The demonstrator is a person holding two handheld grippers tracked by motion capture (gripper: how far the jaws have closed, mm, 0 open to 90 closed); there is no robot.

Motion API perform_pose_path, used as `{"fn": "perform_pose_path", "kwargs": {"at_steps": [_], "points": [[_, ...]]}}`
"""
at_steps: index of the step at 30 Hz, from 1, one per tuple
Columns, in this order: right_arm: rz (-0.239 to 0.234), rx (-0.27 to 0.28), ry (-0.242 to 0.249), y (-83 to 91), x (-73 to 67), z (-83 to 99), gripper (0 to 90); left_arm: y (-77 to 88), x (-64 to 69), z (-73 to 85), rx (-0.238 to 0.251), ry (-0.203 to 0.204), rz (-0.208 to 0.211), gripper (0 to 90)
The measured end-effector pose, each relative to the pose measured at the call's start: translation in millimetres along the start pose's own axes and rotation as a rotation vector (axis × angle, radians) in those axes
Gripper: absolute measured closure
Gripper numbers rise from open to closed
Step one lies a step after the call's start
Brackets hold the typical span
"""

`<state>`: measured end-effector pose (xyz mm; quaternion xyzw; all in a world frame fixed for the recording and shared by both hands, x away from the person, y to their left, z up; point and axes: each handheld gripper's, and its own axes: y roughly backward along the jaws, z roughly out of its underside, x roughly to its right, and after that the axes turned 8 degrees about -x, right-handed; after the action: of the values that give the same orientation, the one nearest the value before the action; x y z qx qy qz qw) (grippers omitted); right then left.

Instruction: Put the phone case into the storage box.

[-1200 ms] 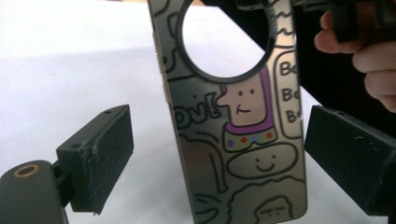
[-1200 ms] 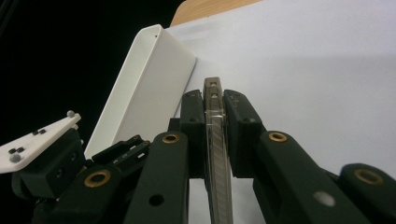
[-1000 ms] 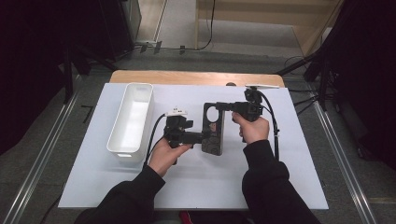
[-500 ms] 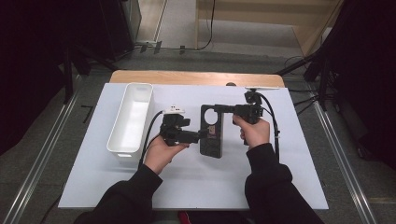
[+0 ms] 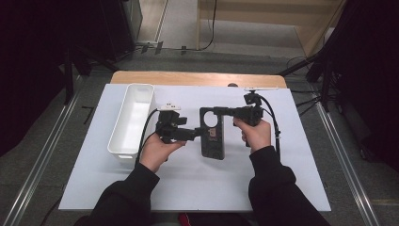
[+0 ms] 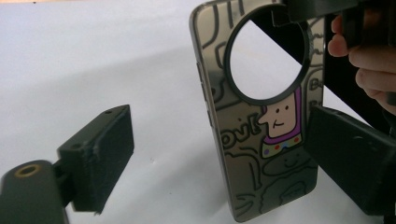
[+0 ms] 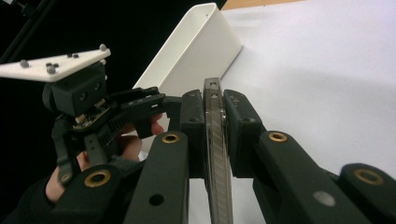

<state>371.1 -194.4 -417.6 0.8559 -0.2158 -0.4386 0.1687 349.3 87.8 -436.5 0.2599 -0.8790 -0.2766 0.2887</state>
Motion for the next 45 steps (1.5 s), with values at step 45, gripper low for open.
{"fn": "perform_pose_path", "kwargs": {"at_steps": [45], "points": [[0.004, 0.044, 0.126, -1.9, -14.0, 5.9, 77.3, -5.8, -2.6, -31.8, -0.071, -0.002, 0.046, 47.4]]}}
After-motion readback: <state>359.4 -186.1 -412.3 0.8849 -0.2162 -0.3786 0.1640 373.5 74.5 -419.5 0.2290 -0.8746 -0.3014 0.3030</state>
